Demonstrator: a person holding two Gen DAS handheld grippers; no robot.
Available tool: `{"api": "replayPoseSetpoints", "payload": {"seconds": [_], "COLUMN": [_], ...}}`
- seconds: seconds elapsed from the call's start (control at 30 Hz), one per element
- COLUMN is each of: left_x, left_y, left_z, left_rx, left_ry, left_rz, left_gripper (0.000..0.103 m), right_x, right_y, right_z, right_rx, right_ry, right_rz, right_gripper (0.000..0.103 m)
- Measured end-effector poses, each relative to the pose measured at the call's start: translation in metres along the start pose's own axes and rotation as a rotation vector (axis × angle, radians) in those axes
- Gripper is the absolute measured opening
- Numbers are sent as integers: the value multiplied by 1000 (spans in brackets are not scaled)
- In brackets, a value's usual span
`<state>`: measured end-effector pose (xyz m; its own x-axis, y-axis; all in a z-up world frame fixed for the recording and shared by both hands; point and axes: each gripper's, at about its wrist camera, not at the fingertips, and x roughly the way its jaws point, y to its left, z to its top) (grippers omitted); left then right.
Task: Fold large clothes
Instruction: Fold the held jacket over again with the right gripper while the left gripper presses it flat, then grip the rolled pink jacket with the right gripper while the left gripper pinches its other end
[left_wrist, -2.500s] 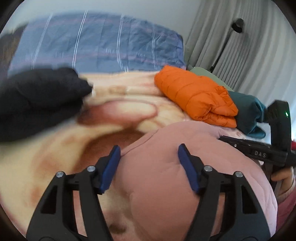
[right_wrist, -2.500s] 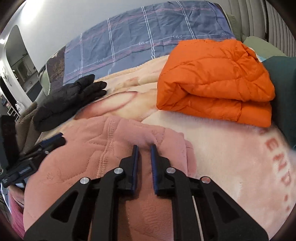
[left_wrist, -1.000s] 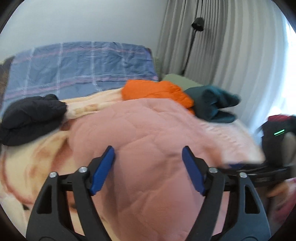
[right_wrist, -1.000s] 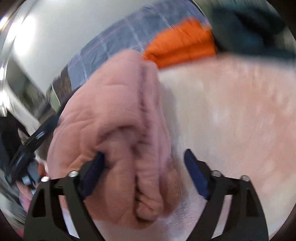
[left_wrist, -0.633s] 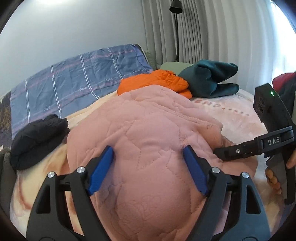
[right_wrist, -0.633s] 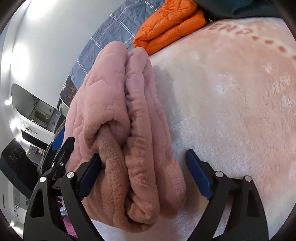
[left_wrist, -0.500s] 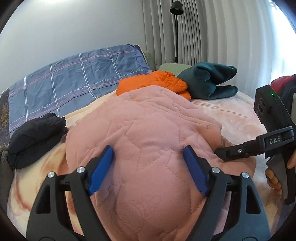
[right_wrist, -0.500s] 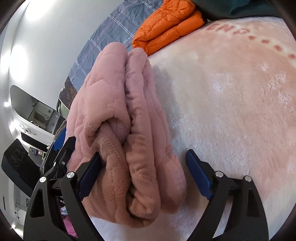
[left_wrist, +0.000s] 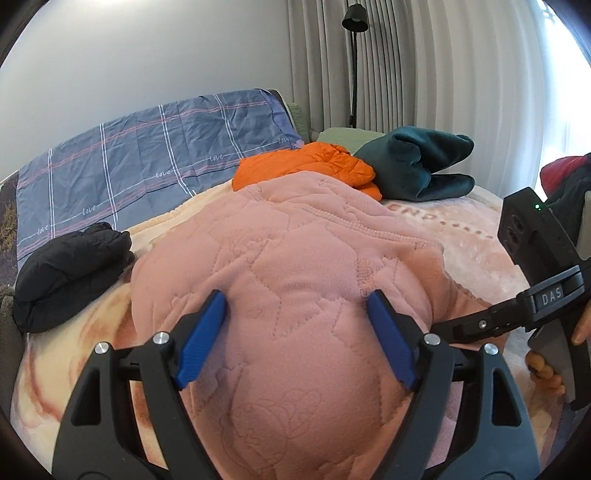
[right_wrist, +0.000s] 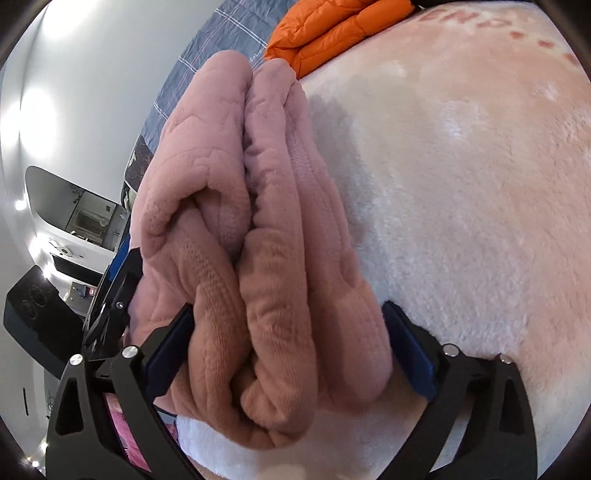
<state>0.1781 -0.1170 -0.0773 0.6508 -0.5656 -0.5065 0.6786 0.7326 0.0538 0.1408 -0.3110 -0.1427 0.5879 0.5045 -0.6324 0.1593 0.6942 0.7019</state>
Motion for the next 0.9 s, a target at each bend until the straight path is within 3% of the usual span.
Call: {"api": "replayPoseSetpoints", "payload": {"seconds": [0.43,0.6,0.9], "left_x": [0,2,2], "left_y": [0,-2,0], "left_z": [1,1,2], "left_rx": [0,-2,-10], "left_ry": [-2,-3,-4], "left_rz": [-9,-13,-16], "left_gripper": [82,83,83], "right_x": [-12,-3,14], "right_y": [11,3,5], "right_z": [-21,-17,-13], "right_rx": [9,11,43], "right_ry": [-41,-44,-99], "right_rz": [-31,13,-37], "right_gripper": [92,96,102]}}
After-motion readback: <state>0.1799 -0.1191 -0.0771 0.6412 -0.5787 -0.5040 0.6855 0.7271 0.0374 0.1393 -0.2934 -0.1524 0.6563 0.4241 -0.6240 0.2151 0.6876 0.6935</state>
